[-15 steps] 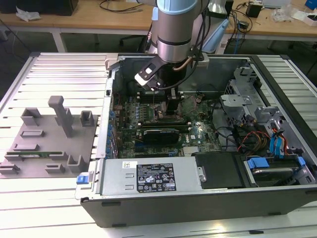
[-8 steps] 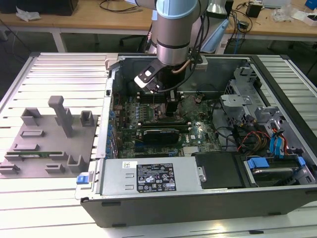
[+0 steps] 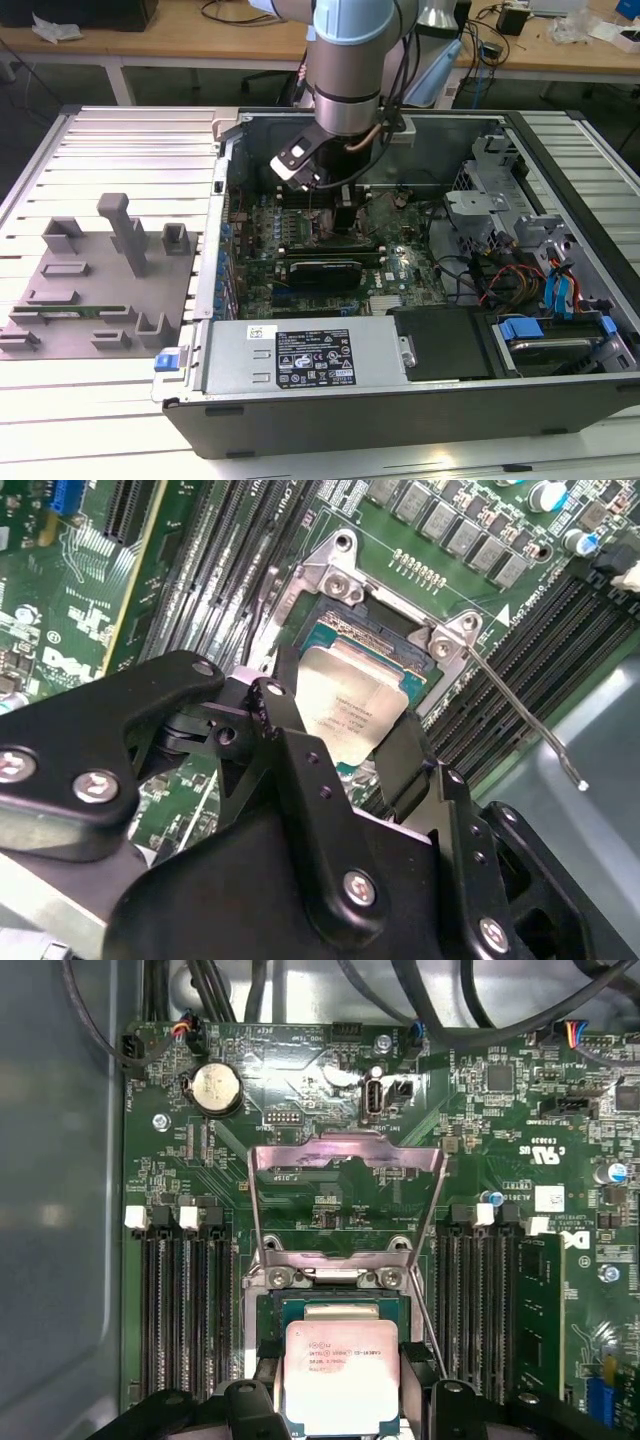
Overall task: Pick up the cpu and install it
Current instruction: 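Place the cpu into insertion slot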
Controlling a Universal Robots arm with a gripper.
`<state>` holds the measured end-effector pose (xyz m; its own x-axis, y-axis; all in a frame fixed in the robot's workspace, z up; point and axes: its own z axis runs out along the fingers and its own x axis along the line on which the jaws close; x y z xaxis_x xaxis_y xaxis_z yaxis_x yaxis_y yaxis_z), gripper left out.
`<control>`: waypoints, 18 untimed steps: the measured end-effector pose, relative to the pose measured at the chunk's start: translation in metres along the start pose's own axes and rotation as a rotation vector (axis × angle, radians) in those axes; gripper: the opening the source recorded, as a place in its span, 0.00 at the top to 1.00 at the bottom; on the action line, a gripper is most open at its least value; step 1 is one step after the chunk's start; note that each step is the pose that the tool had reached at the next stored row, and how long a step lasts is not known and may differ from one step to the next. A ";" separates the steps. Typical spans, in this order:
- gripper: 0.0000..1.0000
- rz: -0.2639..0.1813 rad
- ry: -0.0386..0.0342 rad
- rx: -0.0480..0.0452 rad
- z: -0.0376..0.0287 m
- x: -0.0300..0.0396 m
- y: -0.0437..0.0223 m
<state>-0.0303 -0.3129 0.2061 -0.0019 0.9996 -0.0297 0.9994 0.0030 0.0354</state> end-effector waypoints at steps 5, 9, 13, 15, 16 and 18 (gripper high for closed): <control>0.45 0.000 0.0000 0.0001 0.0040 0.0001 -0.0015; 0.45 0.000 0.0000 -0.0001 0.0063 0.0002 -0.0027; 0.45 0.000 -0.0003 0.0002 0.0086 0.0002 -0.0031; 0.45 0.000 -0.0004 0.0002 0.0091 0.0003 -0.0031; 0.45 0.000 -0.0001 0.0001 0.0093 0.0003 -0.0031; 0.45 0.000 -0.0002 0.0002 0.0094 0.0003 -0.0031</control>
<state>-0.0331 -0.3129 0.1967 -0.0020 0.9996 -0.0299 0.9994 0.0030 0.0352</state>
